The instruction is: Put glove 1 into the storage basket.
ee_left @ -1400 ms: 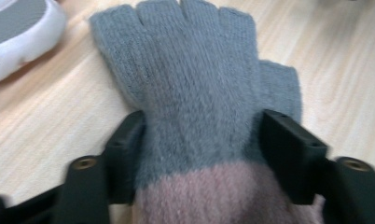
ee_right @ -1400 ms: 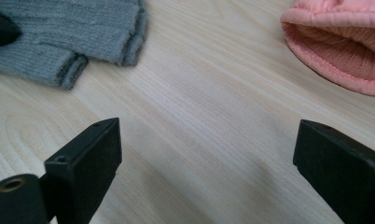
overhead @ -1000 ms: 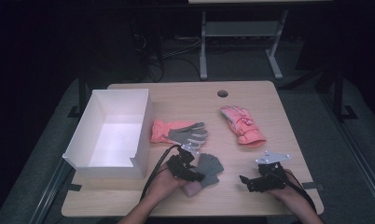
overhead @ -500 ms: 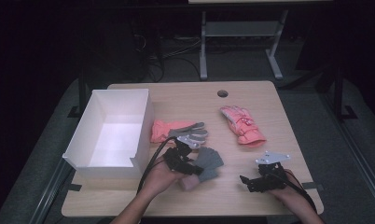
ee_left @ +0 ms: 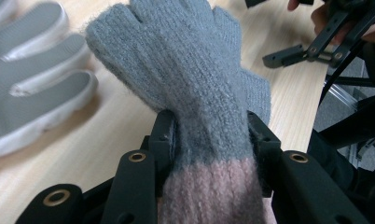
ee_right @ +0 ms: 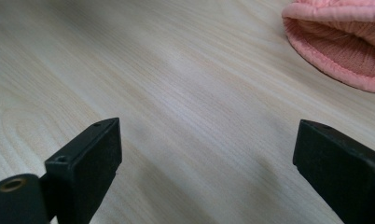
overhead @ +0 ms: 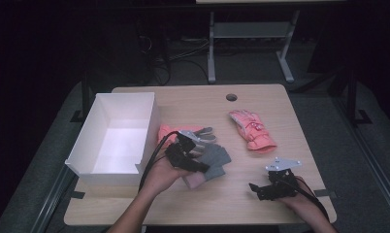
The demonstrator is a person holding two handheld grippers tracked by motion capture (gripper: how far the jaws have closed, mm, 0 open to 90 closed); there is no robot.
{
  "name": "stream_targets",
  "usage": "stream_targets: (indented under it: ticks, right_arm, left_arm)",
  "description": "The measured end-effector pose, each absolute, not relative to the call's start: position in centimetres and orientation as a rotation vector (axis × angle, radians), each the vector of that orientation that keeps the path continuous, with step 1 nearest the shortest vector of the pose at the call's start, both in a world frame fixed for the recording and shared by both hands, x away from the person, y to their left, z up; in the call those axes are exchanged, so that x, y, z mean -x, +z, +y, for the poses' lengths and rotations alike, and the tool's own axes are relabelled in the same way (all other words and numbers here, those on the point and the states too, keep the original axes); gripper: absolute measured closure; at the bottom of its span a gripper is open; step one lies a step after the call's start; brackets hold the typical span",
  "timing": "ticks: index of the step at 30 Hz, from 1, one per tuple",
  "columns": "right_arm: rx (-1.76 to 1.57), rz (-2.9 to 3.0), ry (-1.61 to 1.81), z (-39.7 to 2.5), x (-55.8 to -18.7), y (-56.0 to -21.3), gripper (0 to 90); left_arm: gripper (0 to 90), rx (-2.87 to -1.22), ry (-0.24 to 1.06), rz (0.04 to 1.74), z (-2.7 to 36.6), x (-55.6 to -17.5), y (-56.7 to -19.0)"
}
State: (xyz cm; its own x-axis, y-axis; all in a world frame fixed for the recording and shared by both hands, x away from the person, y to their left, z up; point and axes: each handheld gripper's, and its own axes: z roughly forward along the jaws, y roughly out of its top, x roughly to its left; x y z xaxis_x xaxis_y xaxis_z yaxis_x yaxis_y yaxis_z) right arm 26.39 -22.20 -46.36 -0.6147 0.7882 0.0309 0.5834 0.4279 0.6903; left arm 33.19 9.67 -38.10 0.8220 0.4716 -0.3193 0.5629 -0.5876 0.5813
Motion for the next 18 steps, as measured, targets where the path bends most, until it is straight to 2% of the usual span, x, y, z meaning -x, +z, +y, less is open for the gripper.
stream_targets:
  ticks: [18]
  right_arm:
    - [-1.173, 2.398, 0.969, -22.0, -26.3, -46.4, 7.6]
  left_arm:
    - [61.6, -2.252, -0.049, 0.784, 12.5, -34.9, -32.3]
